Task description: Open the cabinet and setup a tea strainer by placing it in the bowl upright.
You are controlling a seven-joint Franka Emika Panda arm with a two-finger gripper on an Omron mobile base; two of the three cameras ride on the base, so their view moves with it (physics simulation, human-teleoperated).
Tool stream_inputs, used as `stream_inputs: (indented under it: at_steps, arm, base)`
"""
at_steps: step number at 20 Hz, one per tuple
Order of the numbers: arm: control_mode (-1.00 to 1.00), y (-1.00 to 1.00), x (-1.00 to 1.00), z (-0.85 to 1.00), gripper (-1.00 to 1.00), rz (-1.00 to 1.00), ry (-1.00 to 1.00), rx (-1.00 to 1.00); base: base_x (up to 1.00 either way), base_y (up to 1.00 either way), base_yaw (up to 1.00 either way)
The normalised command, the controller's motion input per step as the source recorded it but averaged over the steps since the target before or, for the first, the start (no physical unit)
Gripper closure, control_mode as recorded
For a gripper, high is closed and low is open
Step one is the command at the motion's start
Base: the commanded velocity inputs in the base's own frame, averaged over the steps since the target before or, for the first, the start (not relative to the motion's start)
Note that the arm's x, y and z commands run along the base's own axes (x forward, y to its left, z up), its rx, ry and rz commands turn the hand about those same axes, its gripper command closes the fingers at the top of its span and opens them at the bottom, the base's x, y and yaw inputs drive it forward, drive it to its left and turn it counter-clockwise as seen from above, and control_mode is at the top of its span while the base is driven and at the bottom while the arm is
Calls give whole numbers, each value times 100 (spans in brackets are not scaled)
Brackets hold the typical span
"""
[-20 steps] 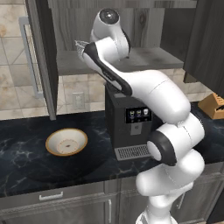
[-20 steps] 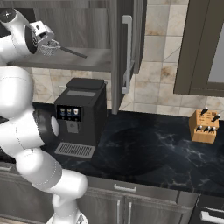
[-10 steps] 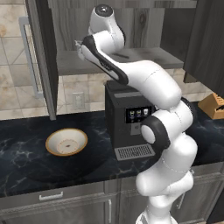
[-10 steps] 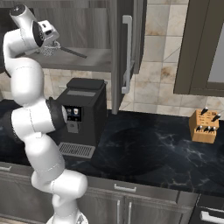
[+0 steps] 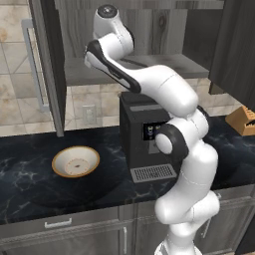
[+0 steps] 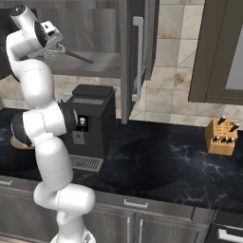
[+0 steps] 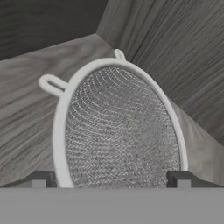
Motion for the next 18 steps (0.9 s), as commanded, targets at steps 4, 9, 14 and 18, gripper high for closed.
stream_inputs:
  at_steps: [4,9,14,18]
  arm:
    - [-100,1,9,-15,-100,0,1,-2]
    - [-100,2,0,-4,-100,2,0,0]
    - [-100,0,0,0,-100,3,0,0]
    - [-100,1,0,0,100,3,0,0]
  base:
    - [0,0,0]
    - [0,0,0]
    - [0,0,0]
    - [0,0,0]
